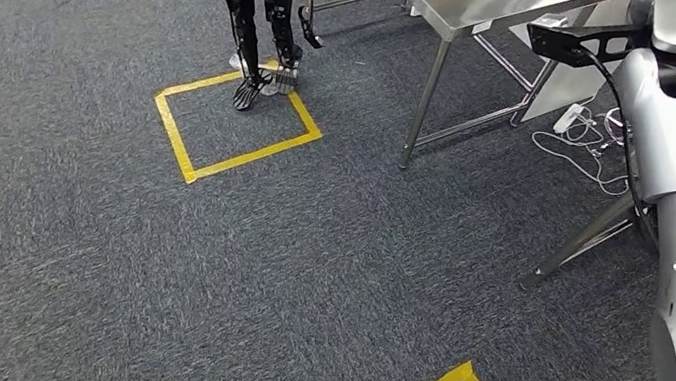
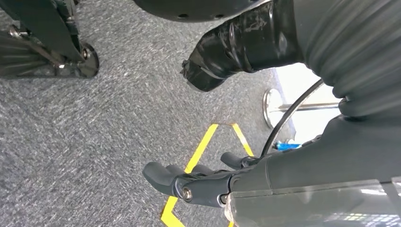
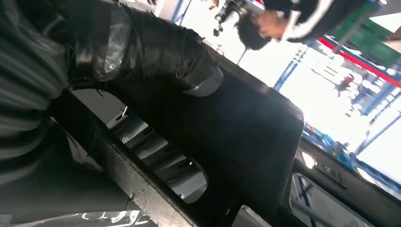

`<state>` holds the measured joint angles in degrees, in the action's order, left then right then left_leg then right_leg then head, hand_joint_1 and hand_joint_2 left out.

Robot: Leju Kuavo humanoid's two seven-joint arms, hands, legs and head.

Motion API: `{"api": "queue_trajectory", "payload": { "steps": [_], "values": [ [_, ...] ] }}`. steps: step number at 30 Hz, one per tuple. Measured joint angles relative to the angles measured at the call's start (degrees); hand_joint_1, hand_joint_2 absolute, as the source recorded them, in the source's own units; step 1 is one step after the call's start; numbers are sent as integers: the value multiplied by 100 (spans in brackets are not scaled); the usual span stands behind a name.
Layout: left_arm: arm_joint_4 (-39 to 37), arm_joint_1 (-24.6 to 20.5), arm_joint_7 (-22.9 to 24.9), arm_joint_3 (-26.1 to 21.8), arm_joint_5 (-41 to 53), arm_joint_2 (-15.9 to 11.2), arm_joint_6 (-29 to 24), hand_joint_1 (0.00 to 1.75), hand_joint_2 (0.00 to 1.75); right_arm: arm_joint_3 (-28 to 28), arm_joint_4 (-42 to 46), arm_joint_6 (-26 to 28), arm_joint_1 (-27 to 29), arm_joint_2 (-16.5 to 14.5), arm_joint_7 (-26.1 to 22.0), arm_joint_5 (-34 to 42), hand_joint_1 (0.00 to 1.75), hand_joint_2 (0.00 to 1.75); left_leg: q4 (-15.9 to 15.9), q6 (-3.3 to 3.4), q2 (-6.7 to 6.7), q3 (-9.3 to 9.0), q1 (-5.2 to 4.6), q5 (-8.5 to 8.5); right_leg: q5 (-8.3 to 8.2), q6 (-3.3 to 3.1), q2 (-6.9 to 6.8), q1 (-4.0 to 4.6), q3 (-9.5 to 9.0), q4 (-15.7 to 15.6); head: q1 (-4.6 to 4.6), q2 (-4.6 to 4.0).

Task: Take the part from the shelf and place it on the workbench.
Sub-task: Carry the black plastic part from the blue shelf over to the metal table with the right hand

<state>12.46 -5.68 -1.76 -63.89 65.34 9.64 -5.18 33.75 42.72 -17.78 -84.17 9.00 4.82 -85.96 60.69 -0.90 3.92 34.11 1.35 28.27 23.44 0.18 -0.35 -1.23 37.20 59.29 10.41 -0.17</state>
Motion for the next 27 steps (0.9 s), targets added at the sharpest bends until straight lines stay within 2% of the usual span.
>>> {"api": "queue_trajectory", "payload": {
  "steps": [2,3,4,5,6,7,9,11,13,14,16,17,18,19,20,21,22,24,25,26,27],
  "values": [
    [0,12,48,0,-9,-1,-13,0,175,0,0,-3,-12,-31,-1,0,175,175,628,-6,-230,303,8,319,0,-53,111,-4,-14,-11,3,0],
    [0,19,70,-1,-13,-1,-18,0,175,0,-5,-8,-7,-48,-2,0,175,175,1010,-3,-283,505,4,459,5,-73,177,9,-14,-4,4,0],
    [0,24,90,-1,-15,-2,-19,0,175,0,-17,-15,8,-64,-3,0,175,175,1285,3,-313,665,0,513,12,-89,246,22,-17,7,5,0],
    [0,26,107,-2,-16,-2,-18,0,175,0,-33,-24,24,-78,-3,0,175,175,1371,15,-337,743,-3,453,22,-97,317,33,-19,23,5,0],
    [0,27,120,-2,-17,-1,-14,0,175,0,-53,-31,37,-89,-3,0,175,175,1245,34,-362,725,-4,288,35,-101,391,40,-22,43,5,0],
    [0,27,128,-2,-18,-1,-11,0,175,0,-72,-32,45,-101,-2,0,175,175,923,57,-414,612,-4,54,50,-98,458,43,-23,68,5,0],
    [0,34,138,-3,-10,-5,-7,0,175,0,-105,-15,50,-126,1,0,175,175,248,96,-659,339,10,-243,80,-69,584,39,-5,117,4,0],
    [0,30,150,-4,5,-8,-8,0,175,0,-135,14,60,-155,1,0,175,175,-21,112,-799,204,-2,-269,71,-3,705,11,30,118,5,0],
    [0,7,157,-4,13,-6,-9,0,175,0,-165,28,78,-170,1,0,175,175,-90,137,-690,153,-16,-290,37,79,827,-20,43,72,6,0],
    [3,-1,160,-5,14,-7,-9,0,175,0,-175,32,83,-169,1,0,175,175,-139,162,-617,120,-4,-308,49,111,787,-13,55,77,4,0],
    [9,-1,164,-6,14,-10,-12,0,175,0,-188,43,71,-175,2,-2,175,175,-242,221,-473,58,21,-346,233,161,481,16,196,374,0,0],
    [13,1,165,-7,14,-13,-13,0,175,0,-196,48,63,-179,2,-3,175,175,-260,240,-411,40,10,-351,394,181,277,25,343,689,-2,0],
    [13,3,164,-7,15,-14,-12,0,175,0,-205,50,62,-183,1,-3,175,175,-264,255,-354,34,1,-347,555,201,151,20,519,1062,-3,0],
    [13,4,159,-7,16,-14,-10,0,175,0,-218,49,69,-185,1,-3,175,175,-258,259,-294,31,-5,-337,654,218,93,9,675,1376,-4,0],
    [13,6,143,-7,20,-15,-3,0,175,0,-234,43,78,-185,2,-3,175,175,-248,262,-230,28,-8,-322,657,227,70,0,759,1529,-3,0],
    [13,8,121,-7,26,-14,4,0,175,0,-250,38,84,-185,2,-2,175,175,-236,261,-165,20,-8,-303,556,230,53,-6,737,1470,-3,0],
    [13,10,96,-7,35,-10,11,0,175,0,-260,33,82,-185,3,-2,175,175,-225,255,-101,8,-10,-282,370,221,16,-5,600,1188,-3,0],
    [13,13,58,-7,52,-1,19,0,175,0,-269,30,54,-188,3,-2,175,175,-205,229,14,-22,-33,-234,42,164,-215,54,206,404,-3,0],
    [13,13,48,-7,58,4,21,0,175,0,-270,30,34,-195,2,-3,175,175,-201,207,63,-34,-51,-217,-31,123,-315,91,71,137,-3,0],
    [13,10,40,-7,62,5,22,0,175,0,-273,30,18,-201,2,-3,175,175,-200,185,115,-45,-69,-203,-40,87,-374,126,11,10,-3,0],
    [13,5,36,-7,64,7,23,0,175,0,-277,29,9,-206,2,-4,175,175,-205,160,175,-59,-83,-194,-27,56,-349,150,2,-10,-3,0]
  ]
}}
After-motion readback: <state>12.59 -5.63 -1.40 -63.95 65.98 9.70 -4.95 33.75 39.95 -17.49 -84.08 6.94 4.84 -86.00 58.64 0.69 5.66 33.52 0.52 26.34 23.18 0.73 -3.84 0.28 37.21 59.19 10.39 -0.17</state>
